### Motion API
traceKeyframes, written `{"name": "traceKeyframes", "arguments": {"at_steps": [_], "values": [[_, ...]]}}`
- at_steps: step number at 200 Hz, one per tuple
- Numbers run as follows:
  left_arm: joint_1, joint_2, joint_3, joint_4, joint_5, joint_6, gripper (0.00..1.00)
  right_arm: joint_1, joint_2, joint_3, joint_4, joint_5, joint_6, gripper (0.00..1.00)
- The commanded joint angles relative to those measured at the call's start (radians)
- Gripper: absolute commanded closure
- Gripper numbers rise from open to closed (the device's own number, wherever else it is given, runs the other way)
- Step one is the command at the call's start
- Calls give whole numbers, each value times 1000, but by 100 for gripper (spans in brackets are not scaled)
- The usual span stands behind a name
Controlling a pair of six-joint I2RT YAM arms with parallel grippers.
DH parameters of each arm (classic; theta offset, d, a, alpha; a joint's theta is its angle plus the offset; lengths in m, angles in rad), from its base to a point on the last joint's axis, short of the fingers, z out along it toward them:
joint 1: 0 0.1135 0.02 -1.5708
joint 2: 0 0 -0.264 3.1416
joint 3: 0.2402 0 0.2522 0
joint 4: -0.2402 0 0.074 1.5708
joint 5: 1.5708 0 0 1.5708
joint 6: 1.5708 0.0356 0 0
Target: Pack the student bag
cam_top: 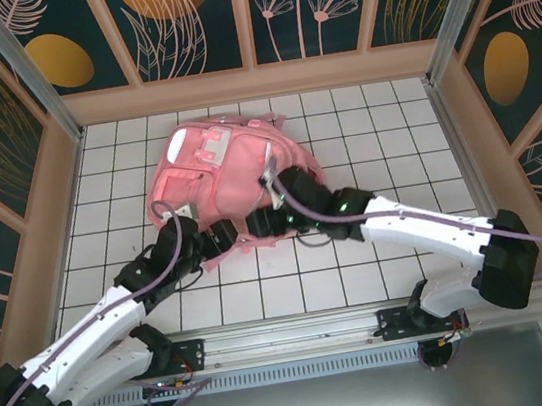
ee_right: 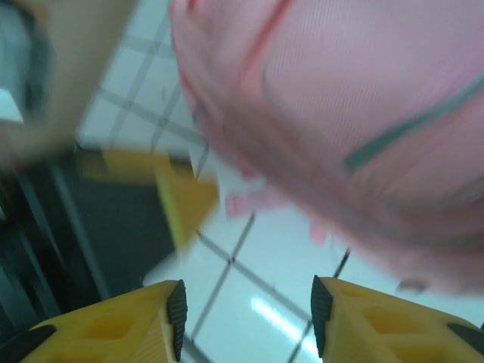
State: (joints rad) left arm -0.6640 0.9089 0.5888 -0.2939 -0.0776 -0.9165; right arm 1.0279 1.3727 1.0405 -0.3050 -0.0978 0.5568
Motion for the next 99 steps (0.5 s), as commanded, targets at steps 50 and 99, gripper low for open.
{"name": "traceKeyframes", "arguments": {"at_steps": [50,99], "values": [[200,152,110,-111,67,-106,18,129,336,41,33,93,94,42],[227,119,65,-57,121,-150,19,109,439,34,126,158,151,40]]}}
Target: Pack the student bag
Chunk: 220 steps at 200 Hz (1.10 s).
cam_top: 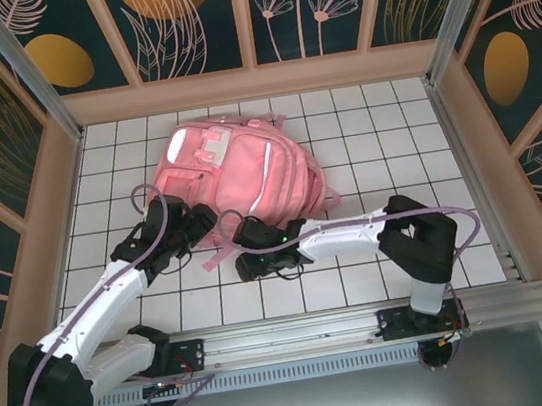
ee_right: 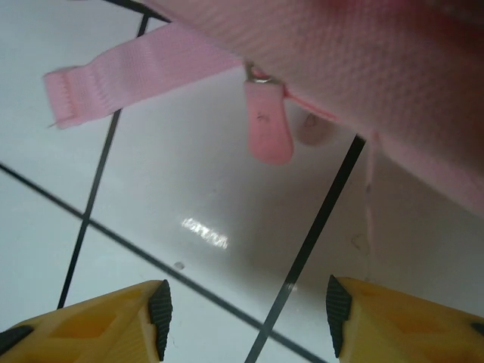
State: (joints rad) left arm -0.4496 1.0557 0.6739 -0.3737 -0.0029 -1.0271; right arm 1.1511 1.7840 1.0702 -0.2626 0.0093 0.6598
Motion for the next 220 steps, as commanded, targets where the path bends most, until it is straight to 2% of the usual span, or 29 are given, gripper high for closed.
{"name": "traceKeyframes", "arguments": {"at_steps": [1,34,82,138,159,195,220], "values": [[12,-29,-22,25,48,-40,19,-16,28,2,87,50,51,40],[15,-79,-69,66,65,-72,21,-52,47,-43,232,69,101,36],[19,-155,-112,65,38,-120,23,-109,68,-46,373,101,138,41],[22,-183,-142,60,14,-127,24,-181,95,-50,456,110,165,64],[22,-182,-159,71,8,-131,24,-213,86,-92,483,93,210,76],[22,-165,-174,111,22,-125,27,-226,18,-161,481,109,233,88],[20,-146,-206,180,84,-160,28,-244,-68,-224,458,113,250,95]]}}
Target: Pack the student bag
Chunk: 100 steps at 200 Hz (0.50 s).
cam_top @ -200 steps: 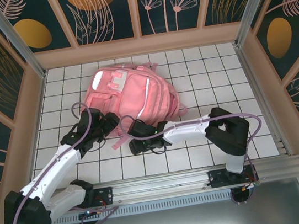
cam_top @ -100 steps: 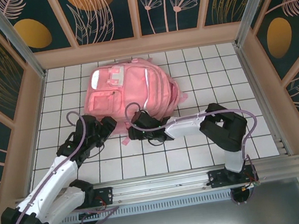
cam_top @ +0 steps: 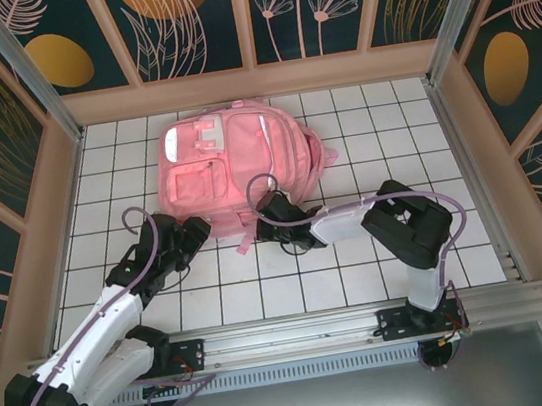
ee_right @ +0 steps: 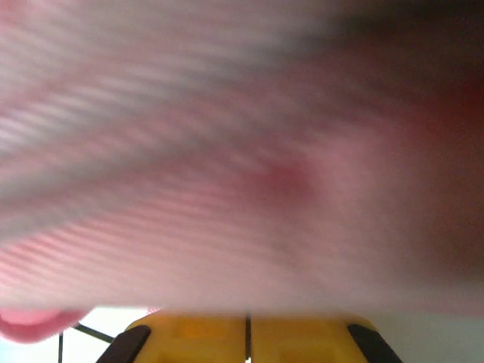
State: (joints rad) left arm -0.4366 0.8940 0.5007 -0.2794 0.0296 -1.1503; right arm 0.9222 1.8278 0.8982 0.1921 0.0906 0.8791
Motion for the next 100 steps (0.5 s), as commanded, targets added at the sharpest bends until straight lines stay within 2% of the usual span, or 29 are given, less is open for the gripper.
{"name": "traceKeyframes", "arguments": {"at_steps": [1,20,43,75,100], "values": [[7,17,-36,90,54,-39,28,-15,-114,-55,2,33,31,96],[5,54,-72,148,75,-87,23,-31,-178,-120,24,18,53,100],[-9,104,-101,244,87,-146,25,-55,-237,-188,62,-14,83,100],[-49,198,-59,340,55,-171,28,-119,-326,-350,263,-102,151,100],[-69,287,-40,396,28,-192,33,-167,-405,-457,374,-115,206,76]]}}
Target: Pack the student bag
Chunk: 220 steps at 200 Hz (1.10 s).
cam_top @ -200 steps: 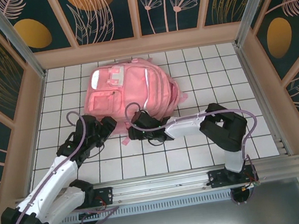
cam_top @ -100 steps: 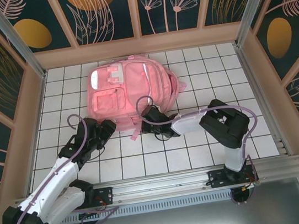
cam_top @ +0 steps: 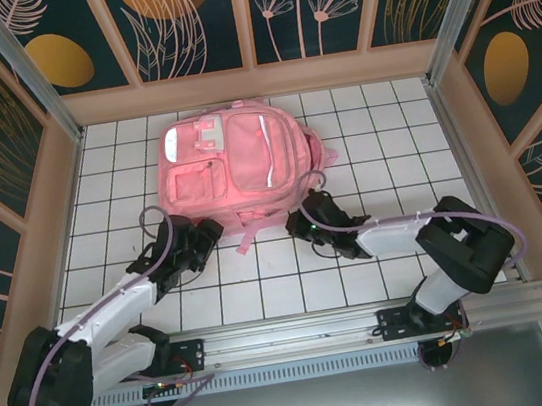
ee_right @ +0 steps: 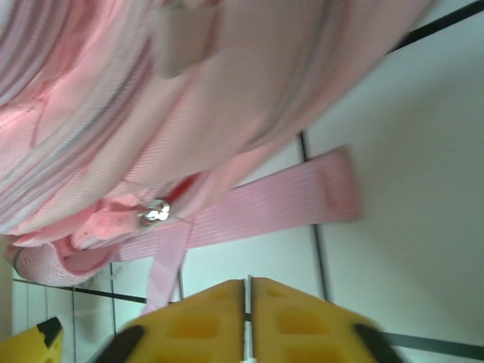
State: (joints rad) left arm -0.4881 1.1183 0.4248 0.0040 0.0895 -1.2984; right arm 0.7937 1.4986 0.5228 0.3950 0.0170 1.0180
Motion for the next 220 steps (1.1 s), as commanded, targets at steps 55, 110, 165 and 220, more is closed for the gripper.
{"name": "traceKeyframes", "arguments": {"at_steps": [55,110,165,220], "values": [[-27,188,25,227,-96,-70,51,-74,-97,-89,205,-121,56,60],[-27,249,14,263,-116,-62,92,-20,172,287,-219,-157,-56,68],[-27,269,-11,306,-104,-64,100,24,323,475,-338,-100,-54,64],[-27,288,-17,329,-93,-71,100,81,435,619,-537,-34,-72,57]]}}
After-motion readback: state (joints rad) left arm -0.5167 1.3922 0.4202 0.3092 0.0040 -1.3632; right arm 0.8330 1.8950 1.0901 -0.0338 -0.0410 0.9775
